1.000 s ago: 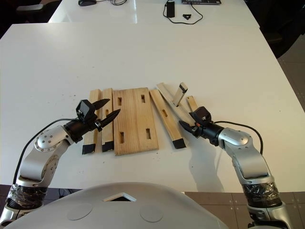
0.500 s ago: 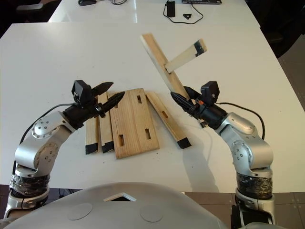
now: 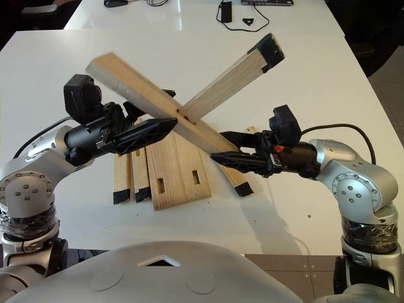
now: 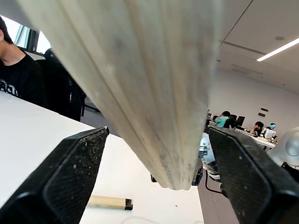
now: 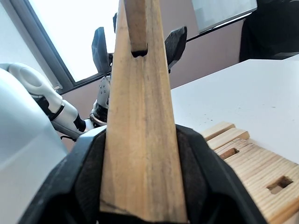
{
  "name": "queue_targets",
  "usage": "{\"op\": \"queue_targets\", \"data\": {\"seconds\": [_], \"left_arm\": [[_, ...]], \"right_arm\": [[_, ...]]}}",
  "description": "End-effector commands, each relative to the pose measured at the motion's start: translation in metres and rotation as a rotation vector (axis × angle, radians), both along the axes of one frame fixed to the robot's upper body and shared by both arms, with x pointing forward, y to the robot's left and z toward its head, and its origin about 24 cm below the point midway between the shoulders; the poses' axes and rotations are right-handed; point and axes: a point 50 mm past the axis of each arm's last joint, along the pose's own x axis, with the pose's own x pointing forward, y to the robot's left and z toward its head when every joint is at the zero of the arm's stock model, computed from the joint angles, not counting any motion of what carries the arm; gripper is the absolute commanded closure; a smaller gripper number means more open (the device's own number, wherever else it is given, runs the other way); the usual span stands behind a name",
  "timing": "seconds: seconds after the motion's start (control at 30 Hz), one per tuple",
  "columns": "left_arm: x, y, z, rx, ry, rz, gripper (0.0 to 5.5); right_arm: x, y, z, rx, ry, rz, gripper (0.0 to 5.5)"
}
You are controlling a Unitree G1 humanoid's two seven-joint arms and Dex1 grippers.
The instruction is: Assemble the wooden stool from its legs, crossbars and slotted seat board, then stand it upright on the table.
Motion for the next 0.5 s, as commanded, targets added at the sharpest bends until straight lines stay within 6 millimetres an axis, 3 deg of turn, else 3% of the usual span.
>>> {"op": "queue_targets", "data": {"seconds": [0.03,0.33,0.47,0.5], "left_arm": [[-0.005,-0.004,0.001,0.026,-0.012,-0.063,1.99],[-0.011,-0.002,-0.001,0.049,-0.035,-0.116,3.45],[-0.010,-0.001,-0.002,0.053,-0.040,-0.118,3.45],[-0.010,-0.001,-0.002,0.053,-0.041,-0.117,3.45]], "right_arm": [[0.006,0.000,-0.001,-0.039,-0.041,0.012,3.48],[0.008,0.001,-0.005,-0.058,-0.071,0.032,3.48],[0.014,0.004,-0.012,-0.121,-0.098,-0.024,3.48],[0.016,0.005,-0.015,-0.129,-0.096,-0.039,3.12]]}}
